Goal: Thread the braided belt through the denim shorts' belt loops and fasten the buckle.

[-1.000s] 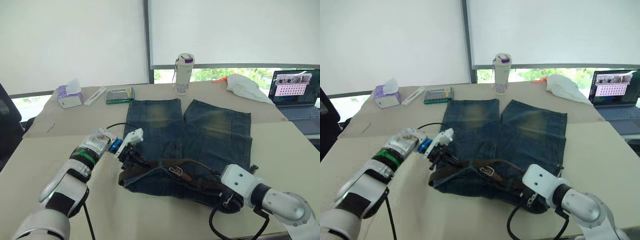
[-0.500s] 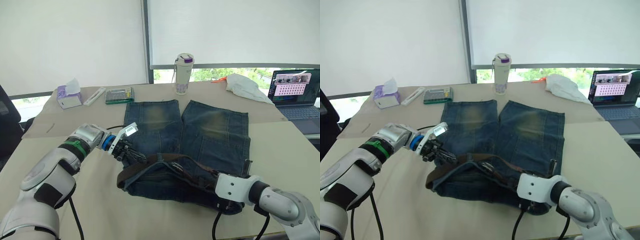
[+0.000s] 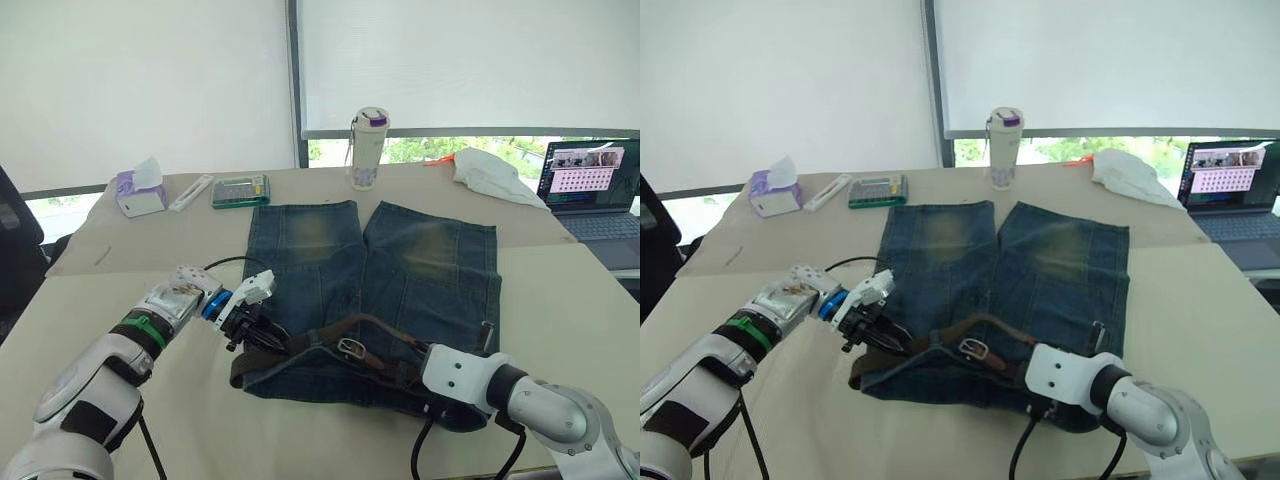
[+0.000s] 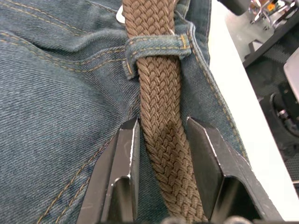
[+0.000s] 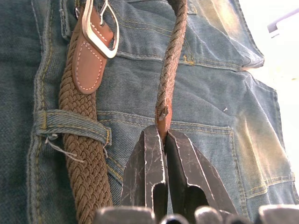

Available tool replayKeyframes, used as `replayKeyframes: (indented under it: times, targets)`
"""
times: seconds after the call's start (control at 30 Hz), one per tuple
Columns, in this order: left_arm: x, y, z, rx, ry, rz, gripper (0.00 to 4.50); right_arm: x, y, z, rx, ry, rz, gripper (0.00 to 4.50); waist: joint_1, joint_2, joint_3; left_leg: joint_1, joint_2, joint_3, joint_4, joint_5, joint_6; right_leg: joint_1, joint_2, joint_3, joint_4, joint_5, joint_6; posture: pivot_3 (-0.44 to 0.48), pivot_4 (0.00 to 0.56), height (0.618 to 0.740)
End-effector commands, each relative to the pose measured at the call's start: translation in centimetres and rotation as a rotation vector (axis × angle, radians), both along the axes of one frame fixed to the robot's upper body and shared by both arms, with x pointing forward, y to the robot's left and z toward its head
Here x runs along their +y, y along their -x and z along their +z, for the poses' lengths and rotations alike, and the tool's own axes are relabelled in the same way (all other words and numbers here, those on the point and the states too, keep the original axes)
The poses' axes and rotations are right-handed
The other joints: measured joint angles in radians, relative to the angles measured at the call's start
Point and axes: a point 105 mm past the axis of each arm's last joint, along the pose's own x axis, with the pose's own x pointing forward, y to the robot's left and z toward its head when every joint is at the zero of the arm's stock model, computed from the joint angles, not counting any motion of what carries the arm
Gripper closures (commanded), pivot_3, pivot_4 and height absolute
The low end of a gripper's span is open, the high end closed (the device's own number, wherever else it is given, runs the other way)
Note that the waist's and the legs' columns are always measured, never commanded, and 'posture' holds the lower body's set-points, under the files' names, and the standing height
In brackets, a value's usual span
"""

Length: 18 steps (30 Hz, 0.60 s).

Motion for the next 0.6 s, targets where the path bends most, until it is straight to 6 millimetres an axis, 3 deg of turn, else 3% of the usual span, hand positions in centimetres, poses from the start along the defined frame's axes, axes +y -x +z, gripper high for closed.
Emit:
replayKeyframes:
  times: [0.03, 0.07, 0.27, 0.4, 0.53, 0.6]
  targets:
    - [0.1, -0.3, 1.1, -0.049, 0.012, -0.014, 2.80, 0.5, -0.1, 1.0, -0.033, -0.022, 0.019, 4.50, 0.000, 0.000, 0.000, 0.000, 0.000, 0.000, 0.000, 0.000, 0.000, 0.000, 0.000, 0.000, 0.000, 0.000, 0.000, 0.000, 0.150, 0.740]
    - [0.1, -0.3, 0.9, -0.040, 0.006, -0.008, 2.80, 0.5, -0.1, 0.9, -0.030, -0.021, 0.019, 4.50, -0.001, 0.000, 0.000, 0.000, 0.000, 0.000, 0.000, 0.000, 0.000, 0.000, 0.000, 0.000, 0.000, 0.000, 0.000, 0.000, 0.150, 0.740]
    - [0.5, -0.1, 0.8, 0.034, -0.033, 0.023, 4.47, 0.5, -0.1, 1.0, -0.029, -0.027, 0.017, 4.50, -0.001, 0.000, 0.000, 0.000, 0.000, 0.000, 0.000, 0.000, 0.000, 0.000, 0.000, 0.000, 0.000, 0.000, 0.000, 0.000, 0.150, 0.740]
    - [0.8, 0.1, 0.6, 0.076, -0.058, 0.034, 4.47, 0.4, -0.1, 1.0, -0.031, -0.024, 0.016, 4.50, -0.002, 0.000, 0.000, 0.000, 0.000, 0.000, 0.000, 0.000, 0.000, 0.000, 0.000, 0.000, 0.001, 0.000, 0.000, 0.000, 0.150, 0.740]
    - [0.3, -0.3, 1.7, 0.178, -0.028, 0.100, 4.47, 0.4, 0.2, 1.3, -0.043, -0.018, 0.015, 4.50, 0.000, 0.000, 0.000, 0.000, 0.000, 0.000, 0.000, 0.000, 0.001, 0.000, 0.000, 0.000, 0.000, 0.000, 0.000, 0.000, 0.150, 0.740]
    - [0.7, -0.2, 0.7, 0.129, -0.073, 0.070, 4.47, 0.3, 0.6, 1.2, -0.038, -0.005, 0.021, 4.50, -0.001, 0.000, 0.000, 0.000, -0.001, 0.000, 0.000, 0.000, 0.001, 0.000, 0.001, -0.001, 0.001, 0.000, 0.000, 0.000, 0.150, 0.740]
